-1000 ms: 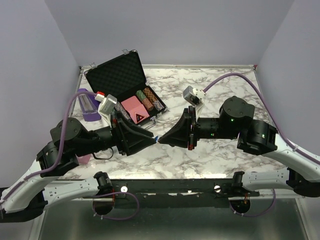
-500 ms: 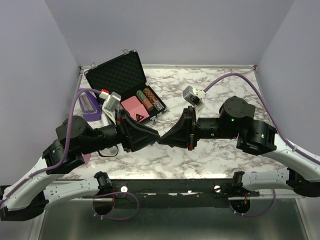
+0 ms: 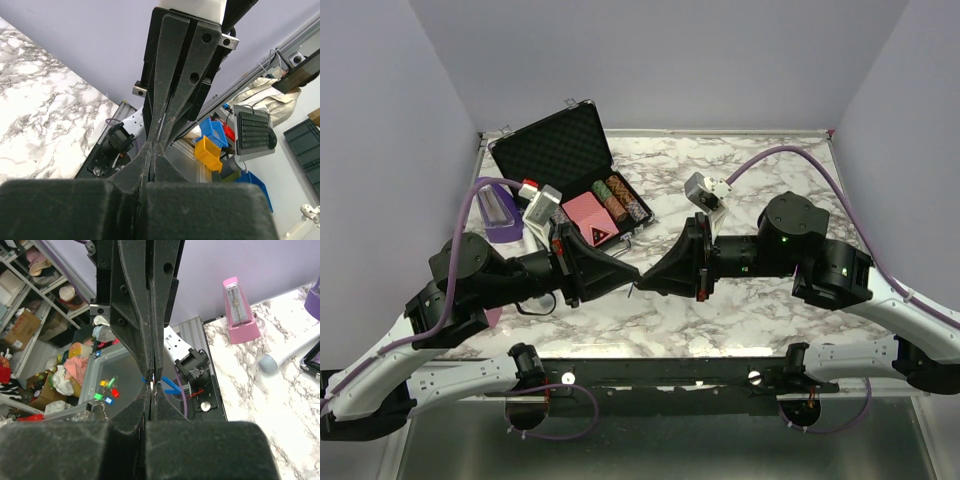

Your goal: Remove the keys from the keyring

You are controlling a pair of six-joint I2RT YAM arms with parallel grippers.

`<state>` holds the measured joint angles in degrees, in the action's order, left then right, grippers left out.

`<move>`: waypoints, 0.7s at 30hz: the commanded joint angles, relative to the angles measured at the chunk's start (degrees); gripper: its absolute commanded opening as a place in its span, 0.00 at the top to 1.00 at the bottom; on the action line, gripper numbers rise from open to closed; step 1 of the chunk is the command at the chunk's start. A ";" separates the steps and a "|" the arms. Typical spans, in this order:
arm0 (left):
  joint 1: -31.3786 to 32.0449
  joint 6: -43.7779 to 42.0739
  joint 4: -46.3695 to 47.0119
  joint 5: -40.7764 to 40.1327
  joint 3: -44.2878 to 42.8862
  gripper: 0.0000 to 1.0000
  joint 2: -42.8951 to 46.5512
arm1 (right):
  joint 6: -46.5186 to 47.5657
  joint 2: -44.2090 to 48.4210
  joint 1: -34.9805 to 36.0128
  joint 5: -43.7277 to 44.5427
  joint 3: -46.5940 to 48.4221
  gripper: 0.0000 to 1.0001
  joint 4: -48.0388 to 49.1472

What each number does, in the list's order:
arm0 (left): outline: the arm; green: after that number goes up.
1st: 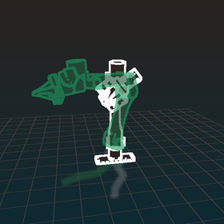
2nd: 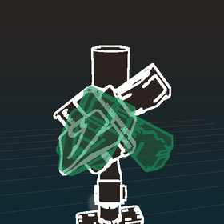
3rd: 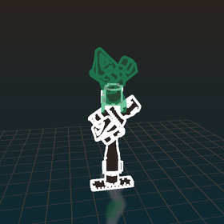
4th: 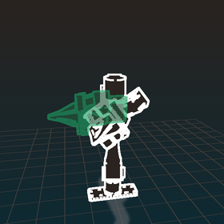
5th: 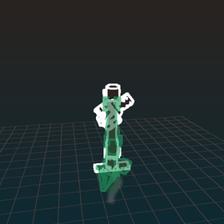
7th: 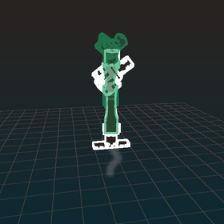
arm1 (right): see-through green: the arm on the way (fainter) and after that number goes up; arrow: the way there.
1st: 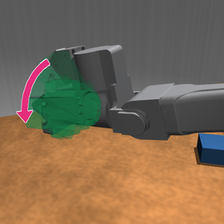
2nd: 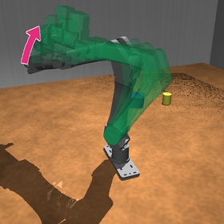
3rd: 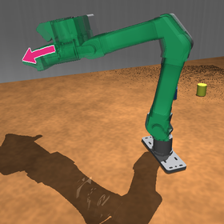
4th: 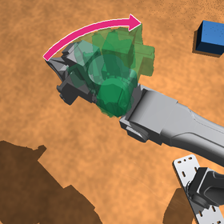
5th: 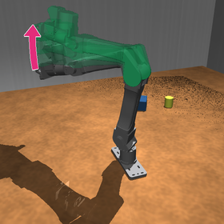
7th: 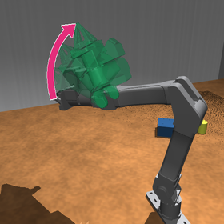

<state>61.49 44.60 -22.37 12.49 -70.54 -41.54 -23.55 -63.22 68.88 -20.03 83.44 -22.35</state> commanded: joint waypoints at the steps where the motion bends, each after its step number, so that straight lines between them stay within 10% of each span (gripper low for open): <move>1: -0.06 -1.70 -1.27 1.56 1.20 1.00 0.06 | 0.17 -1.11 0.29 -6.50 1.81 0.99 1.79; 21: -0.06 -11.38 -17.18 20.46 -9.00 1.00 -8.65 | 2.90 -9.73 0.20 -21.54 11.13 0.99 -9.64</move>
<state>61.52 35.99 -36.23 28.60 -80.73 -47.24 -21.34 -70.89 68.55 -37.65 92.77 -33.23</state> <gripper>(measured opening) 0.007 0.011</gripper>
